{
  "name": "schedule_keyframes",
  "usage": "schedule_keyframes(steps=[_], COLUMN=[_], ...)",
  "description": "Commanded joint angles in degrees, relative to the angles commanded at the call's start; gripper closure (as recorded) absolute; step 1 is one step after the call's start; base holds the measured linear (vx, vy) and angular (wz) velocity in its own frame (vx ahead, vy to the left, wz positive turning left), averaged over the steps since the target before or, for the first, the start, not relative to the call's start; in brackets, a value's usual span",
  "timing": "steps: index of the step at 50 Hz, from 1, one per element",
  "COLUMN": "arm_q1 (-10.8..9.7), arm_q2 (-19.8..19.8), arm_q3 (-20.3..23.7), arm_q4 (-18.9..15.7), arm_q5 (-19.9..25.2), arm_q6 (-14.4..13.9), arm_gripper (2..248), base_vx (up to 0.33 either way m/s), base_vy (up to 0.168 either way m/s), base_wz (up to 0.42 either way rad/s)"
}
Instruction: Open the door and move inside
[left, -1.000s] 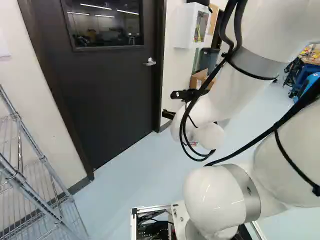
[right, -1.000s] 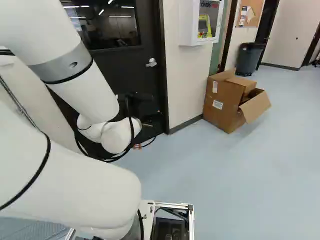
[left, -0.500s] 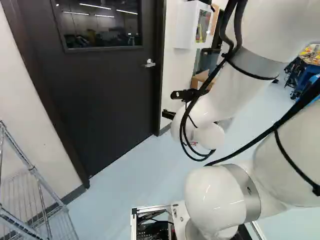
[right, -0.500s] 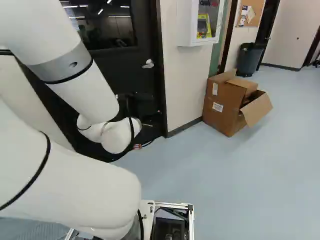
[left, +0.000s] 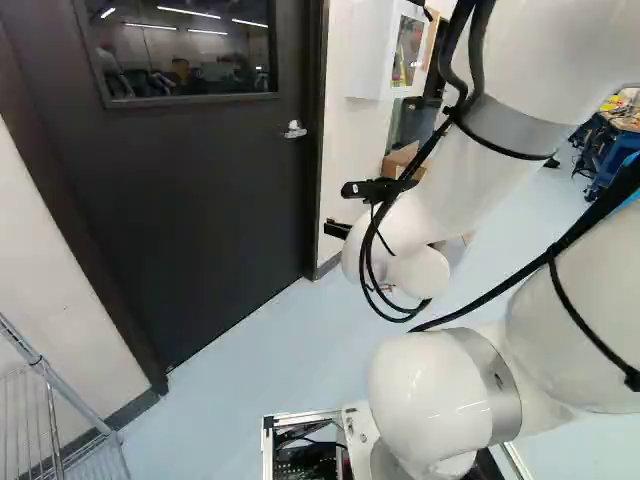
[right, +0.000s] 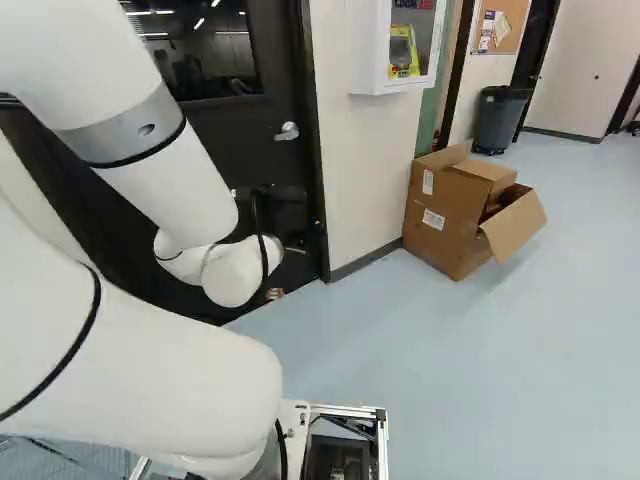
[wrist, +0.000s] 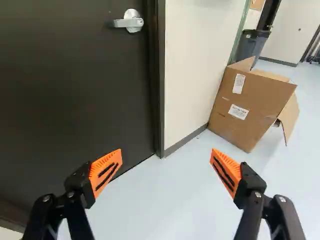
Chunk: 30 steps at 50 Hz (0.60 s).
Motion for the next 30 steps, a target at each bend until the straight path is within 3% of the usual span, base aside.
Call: schedule_keyframes(steps=[18, 30], arm_q1=[0.00, 0.00], arm_q2=[0.00, 0.00], arm_q3=[0.00, 0.00], arm_q4=[0.00, 0.00], arm_q5=[0.00, 0.00], arm_q6=[0.00, 0.00], arm_gripper=[3, 3], base_vx=[0.137, 0.153], base_vy=[-0.067, -0.018], base_wz=[0.006, 0.297])
